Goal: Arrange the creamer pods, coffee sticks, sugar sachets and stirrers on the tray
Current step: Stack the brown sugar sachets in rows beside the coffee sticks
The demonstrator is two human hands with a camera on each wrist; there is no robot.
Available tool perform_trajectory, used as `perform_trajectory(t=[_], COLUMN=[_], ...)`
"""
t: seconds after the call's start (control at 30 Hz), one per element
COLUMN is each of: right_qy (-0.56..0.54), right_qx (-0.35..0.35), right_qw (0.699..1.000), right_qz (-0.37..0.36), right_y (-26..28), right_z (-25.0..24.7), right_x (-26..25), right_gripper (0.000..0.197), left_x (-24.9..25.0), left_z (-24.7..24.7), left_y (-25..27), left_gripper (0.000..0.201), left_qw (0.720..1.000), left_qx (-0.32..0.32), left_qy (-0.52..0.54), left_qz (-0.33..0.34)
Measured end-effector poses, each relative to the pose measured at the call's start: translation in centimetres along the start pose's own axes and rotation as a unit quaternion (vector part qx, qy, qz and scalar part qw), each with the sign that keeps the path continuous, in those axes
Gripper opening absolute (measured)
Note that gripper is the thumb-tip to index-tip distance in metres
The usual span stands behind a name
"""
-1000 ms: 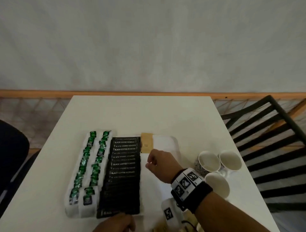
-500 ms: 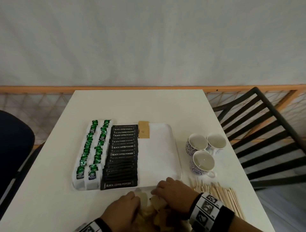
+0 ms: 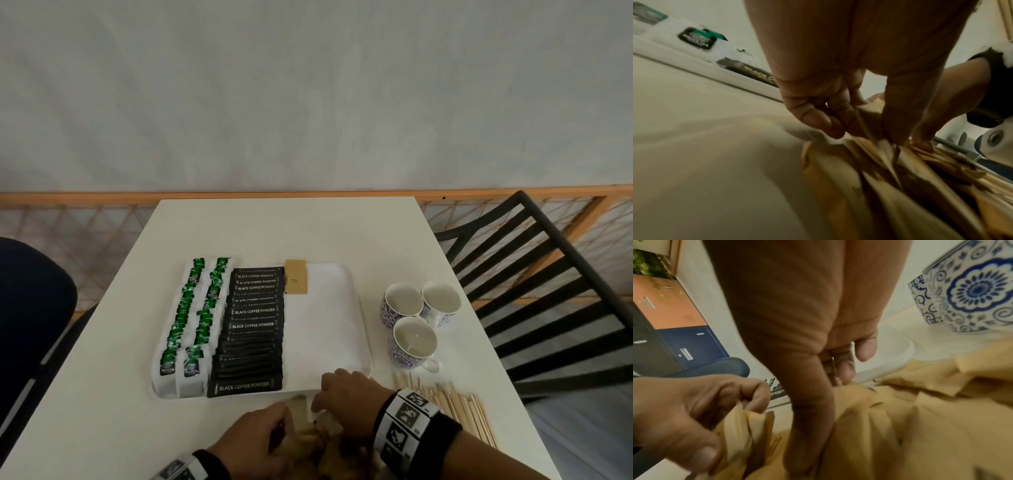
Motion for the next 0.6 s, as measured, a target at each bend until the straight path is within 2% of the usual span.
perform_trajectory(t=[0.17, 0.33, 0.37, 0.43, 0.47, 0.53, 0.6], right_qy=[0.059, 0.070, 0.058, -0.005, -0.069, -0.216, -0.328], right_qx=[0.034, 0.041, 0.044, 0.050, 0.057, 0.095, 0.126], right_qw=[0.996, 0.994, 0.995, 0.998, 0.996, 0.972, 0.933], right_qz=[-0.049, -0.074, -0.066, -0.036, -0.016, 0.024, 0.079], right_y=[-0.3, 0.0, 0.1, 0.2, 0.2, 0.3, 0.5], right_z=[-0.5, 0.0, 0.1, -0.1, -0.2, -0.9, -2.3], right_x=[-0.1, 0.0, 0.2, 0.6, 0.9, 1.7, 2.3], right_gripper=[0.025, 0.043, 0.040, 0.020, 0.015, 0.025, 0.039], left_x=[0.2, -0.1, -0.1, -0.2, -0.2, -0.3, 0.0], left_z=[-1.1, -2.4, -2.6, -3.1, -3.4, -4.0, -4.7], left_y=[0.1, -0.2, -0.2, -0.3, -0.4, -0.5, -0.5], left_gripper=[0.023, 0.014, 0.012, 0.012, 0.012, 0.013, 0.017], left_qw=[0.991, 0.981, 0.980, 0.978, 0.977, 0.971, 0.954], left_qx=[0.041, 0.046, 0.047, 0.058, 0.068, 0.087, 0.107], left_qy=[0.130, 0.186, 0.189, 0.192, 0.192, 0.209, 0.263], left_qz=[-0.013, -0.033, -0.039, -0.053, -0.058, -0.073, -0.093])
Point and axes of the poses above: each hand's wrist, its own y-axis away from the middle knuckle, its own z-axis out of the palm, x = y × z, the point moved 4 cm from there along -y, towards the middle knuckle, and after that the axes turned 12 degrees about x, right-handed, at the moved point
